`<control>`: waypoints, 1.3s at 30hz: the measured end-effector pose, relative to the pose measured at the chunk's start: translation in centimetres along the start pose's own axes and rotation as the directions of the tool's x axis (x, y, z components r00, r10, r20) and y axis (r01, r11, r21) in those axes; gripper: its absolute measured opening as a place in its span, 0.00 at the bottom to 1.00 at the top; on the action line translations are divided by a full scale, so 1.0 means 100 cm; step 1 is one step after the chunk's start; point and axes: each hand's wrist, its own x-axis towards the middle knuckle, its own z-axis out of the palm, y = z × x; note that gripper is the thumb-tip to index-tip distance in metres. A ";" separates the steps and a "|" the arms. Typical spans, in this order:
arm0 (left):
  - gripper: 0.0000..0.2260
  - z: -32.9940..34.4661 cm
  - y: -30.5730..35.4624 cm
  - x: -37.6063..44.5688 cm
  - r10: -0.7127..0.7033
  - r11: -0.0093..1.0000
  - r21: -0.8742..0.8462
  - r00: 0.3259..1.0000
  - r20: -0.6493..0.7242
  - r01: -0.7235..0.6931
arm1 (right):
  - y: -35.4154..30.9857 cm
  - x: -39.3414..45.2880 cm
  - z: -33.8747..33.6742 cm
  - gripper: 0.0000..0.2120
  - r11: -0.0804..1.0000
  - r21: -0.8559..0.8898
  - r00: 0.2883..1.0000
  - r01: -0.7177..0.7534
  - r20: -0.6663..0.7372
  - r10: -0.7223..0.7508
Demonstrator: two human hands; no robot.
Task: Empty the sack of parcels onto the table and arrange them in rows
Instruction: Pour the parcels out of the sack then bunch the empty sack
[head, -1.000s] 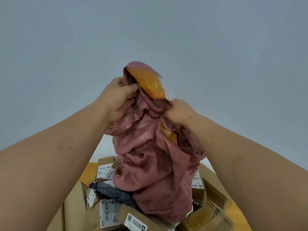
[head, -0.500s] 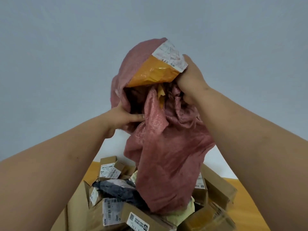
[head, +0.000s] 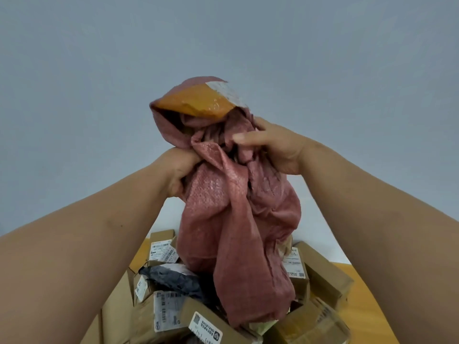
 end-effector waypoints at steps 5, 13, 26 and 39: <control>0.11 -0.020 0.002 0.008 -0.055 0.979 -0.195 0.998 -0.016 0.051 | 0.011 -0.010 -0.036 0.39 0.961 -0.172 0.879 -0.218 -0.462 0.117; 0.10 -0.005 0.009 0.011 0.149 0.877 -0.480 0.960 0.239 -0.017 | 0.053 -0.011 -0.007 0.08 0.906 -0.118 0.898 -0.406 -0.234 0.372; 0.18 -0.036 0.001 0.008 -0.006 0.940 -0.340 0.998 -0.055 -0.014 | 0.005 0.004 -0.017 0.15 0.978 -0.199 0.793 -0.062 -0.604 -0.072; 0.09 -0.057 -0.010 0.016 -0.081 0.955 -0.292 0.911 -0.405 -0.045 | -0.009 0.010 -0.015 0.24 0.930 -0.366 0.692 -0.030 -0.679 -0.245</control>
